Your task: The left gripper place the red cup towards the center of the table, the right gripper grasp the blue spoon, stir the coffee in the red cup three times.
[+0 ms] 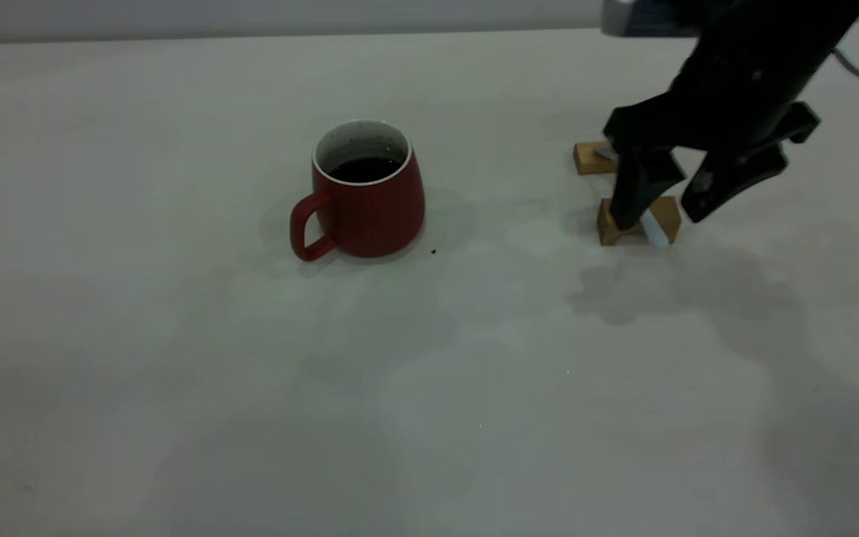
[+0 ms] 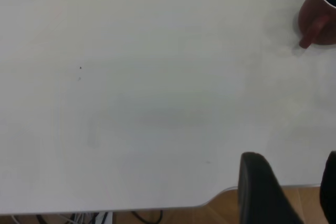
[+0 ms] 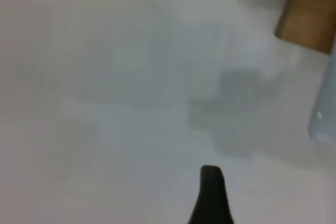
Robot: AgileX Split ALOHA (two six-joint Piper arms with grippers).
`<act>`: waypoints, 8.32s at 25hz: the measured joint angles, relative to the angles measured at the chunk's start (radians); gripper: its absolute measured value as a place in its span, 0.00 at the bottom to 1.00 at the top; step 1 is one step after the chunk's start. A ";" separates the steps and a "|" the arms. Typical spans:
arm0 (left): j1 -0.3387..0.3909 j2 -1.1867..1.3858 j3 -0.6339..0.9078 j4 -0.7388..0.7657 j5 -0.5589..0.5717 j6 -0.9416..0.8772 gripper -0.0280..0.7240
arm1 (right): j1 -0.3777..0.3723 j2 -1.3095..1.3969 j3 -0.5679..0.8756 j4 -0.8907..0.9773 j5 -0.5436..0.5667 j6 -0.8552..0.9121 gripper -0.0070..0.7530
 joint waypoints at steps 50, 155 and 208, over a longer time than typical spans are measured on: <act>0.000 0.000 0.000 0.000 0.000 0.000 0.51 | 0.009 -0.004 -0.249 -0.254 0.237 0.320 0.19; 0.000 0.000 0.000 0.000 0.000 0.000 0.51 | 0.117 0.328 -0.378 1.322 0.335 0.905 0.19; 0.000 0.000 0.000 0.000 0.000 0.000 0.51 | 0.008 -0.400 -0.385 0.351 0.688 0.447 0.32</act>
